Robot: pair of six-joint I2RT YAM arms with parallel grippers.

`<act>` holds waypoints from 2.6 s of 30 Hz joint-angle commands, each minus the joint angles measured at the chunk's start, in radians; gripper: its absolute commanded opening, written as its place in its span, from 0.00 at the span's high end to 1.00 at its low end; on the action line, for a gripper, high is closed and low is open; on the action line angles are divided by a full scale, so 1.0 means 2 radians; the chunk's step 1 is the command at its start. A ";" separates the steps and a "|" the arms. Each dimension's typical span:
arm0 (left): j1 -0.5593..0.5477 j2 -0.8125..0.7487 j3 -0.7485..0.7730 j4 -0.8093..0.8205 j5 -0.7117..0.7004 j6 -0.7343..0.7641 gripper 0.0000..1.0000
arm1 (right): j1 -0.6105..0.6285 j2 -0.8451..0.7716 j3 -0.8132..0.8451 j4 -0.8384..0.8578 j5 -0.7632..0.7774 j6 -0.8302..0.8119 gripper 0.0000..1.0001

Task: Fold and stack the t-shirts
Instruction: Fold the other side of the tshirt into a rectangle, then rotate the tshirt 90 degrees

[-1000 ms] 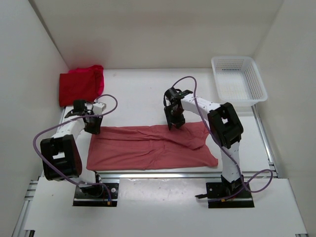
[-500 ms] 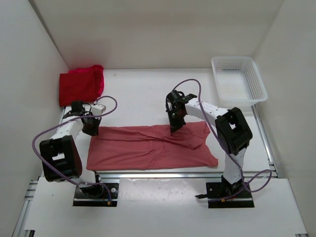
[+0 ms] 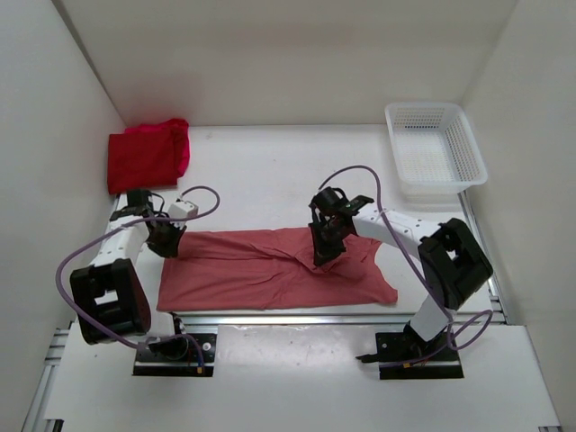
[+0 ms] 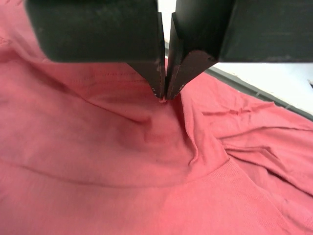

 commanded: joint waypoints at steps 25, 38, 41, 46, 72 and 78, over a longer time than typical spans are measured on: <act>0.045 -0.041 -0.003 -0.147 0.037 0.209 1.00 | 0.011 -0.076 -0.083 0.032 -0.028 0.035 0.74; 0.120 -0.055 0.063 -0.153 0.065 0.234 0.84 | -0.084 -0.209 -0.068 -0.006 -0.010 0.025 0.94; 0.105 -0.053 0.062 -0.144 0.055 0.222 0.84 | -0.141 -0.207 -0.096 0.005 -0.015 0.026 0.99; 0.083 -0.054 0.037 -0.152 0.022 0.221 0.73 | -0.185 -0.170 -0.093 0.038 0.034 0.028 0.54; 0.068 -0.025 0.000 0.072 -0.047 -0.025 0.40 | -0.176 0.129 0.113 0.019 0.073 -0.049 1.00; 0.084 -0.020 0.012 0.051 -0.054 -0.021 0.40 | -0.168 0.261 0.323 -0.033 0.104 -0.104 1.00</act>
